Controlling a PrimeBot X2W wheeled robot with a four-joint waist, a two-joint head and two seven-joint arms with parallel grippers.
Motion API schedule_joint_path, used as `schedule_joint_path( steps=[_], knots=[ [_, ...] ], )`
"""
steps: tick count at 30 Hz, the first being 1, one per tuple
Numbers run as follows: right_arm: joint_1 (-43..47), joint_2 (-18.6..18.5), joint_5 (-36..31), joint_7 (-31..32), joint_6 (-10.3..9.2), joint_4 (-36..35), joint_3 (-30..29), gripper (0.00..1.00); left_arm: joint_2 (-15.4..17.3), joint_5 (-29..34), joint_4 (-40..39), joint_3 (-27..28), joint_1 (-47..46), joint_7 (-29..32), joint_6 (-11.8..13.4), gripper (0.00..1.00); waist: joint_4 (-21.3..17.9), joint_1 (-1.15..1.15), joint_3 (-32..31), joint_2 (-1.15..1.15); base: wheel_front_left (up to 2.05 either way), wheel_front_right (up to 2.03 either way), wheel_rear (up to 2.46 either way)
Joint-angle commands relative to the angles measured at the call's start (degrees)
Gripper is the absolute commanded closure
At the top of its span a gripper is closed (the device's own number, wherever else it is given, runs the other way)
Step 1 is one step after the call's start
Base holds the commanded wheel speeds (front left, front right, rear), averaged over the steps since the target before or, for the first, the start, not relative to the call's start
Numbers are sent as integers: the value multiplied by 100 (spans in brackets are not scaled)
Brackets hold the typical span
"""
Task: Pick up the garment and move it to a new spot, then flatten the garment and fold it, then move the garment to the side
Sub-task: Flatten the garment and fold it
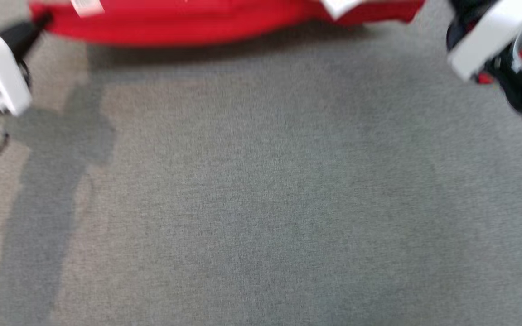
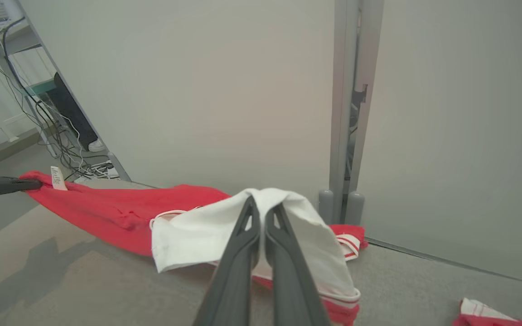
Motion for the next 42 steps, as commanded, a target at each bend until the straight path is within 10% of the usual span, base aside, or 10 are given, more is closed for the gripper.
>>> schedule_joint_path(
  steps=[1,26,42],
  knots=[
    [236,-140,121,126,1,-155,70,100,35,-80,-115,-78,222,17,1,100,-27,0,-475,0,0,0,0],
    [4925,-2335,1805,2990,3,-3002,-139,100,1399,-1477,-2841,-1071,3060,1293,578,100,-126,0,-2341,0,0,0,0],
    [5183,-1855,1372,4065,2,-3203,-1467,100,1338,-1731,-3128,-990,2777,1864,919,100,55,0,-1878,0,0,0,0]
  ],
)
